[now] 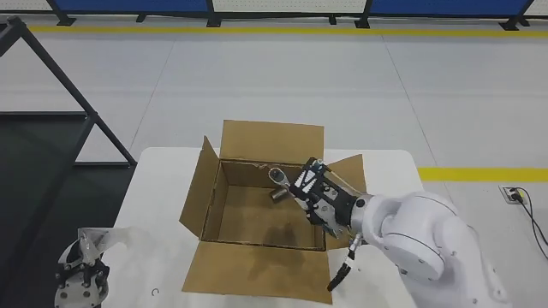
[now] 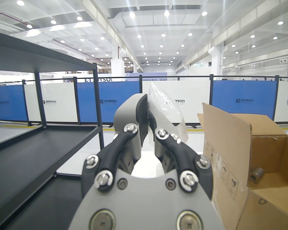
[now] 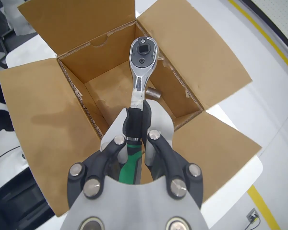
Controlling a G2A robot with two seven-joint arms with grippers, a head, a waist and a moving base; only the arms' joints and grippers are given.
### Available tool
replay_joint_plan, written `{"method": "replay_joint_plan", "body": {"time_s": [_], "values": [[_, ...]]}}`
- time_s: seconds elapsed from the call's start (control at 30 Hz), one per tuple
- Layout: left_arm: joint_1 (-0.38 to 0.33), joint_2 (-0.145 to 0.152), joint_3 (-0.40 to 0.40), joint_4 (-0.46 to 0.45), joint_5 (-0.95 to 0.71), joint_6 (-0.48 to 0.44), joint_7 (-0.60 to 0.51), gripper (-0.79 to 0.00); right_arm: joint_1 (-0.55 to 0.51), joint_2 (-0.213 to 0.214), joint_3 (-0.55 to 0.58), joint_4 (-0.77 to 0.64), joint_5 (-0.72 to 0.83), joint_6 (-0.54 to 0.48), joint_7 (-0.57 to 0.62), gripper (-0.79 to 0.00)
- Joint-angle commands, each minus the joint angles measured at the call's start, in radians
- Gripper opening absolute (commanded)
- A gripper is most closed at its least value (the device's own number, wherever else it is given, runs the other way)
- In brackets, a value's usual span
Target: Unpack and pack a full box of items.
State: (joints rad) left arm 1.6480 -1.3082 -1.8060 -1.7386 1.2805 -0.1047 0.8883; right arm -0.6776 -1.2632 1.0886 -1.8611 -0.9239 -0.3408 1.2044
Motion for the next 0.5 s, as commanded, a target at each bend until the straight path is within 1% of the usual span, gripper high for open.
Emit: {"method": "replay_joint_plan", "body": {"time_s": [0.0, 0.07, 0.2, 0.27, 0.47], "values": [[0.005, 0.000, -0.007, 0.001, -0.006, 0.001, 0.003, -0.785, 0.086, -0.015, -0.086, 0.097, -0.004, -0.004, 0.006, -0.785], [0.009, -0.001, -0.013, 0.000, -0.010, 0.002, 0.006, -0.785, 0.158, -0.033, -0.170, 0.186, -0.033, -0.014, 0.003, -0.785], [0.012, -0.002, -0.017, -0.001, -0.014, 0.007, 0.007, -0.785, 0.268, -0.074, -0.308, 0.362, -0.046, -0.050, -0.043, -0.785], [0.013, -0.003, -0.020, -0.005, -0.015, 0.009, 0.007, -0.785, 0.309, -0.097, -0.370, 0.438, -0.041, -0.067, -0.062, -0.785], [0.013, -0.004, -0.027, -0.011, -0.015, 0.011, 0.003, -0.785, 0.399, -0.169, -0.514, 0.664, -0.056, -0.061, -0.130, -0.785]]}}
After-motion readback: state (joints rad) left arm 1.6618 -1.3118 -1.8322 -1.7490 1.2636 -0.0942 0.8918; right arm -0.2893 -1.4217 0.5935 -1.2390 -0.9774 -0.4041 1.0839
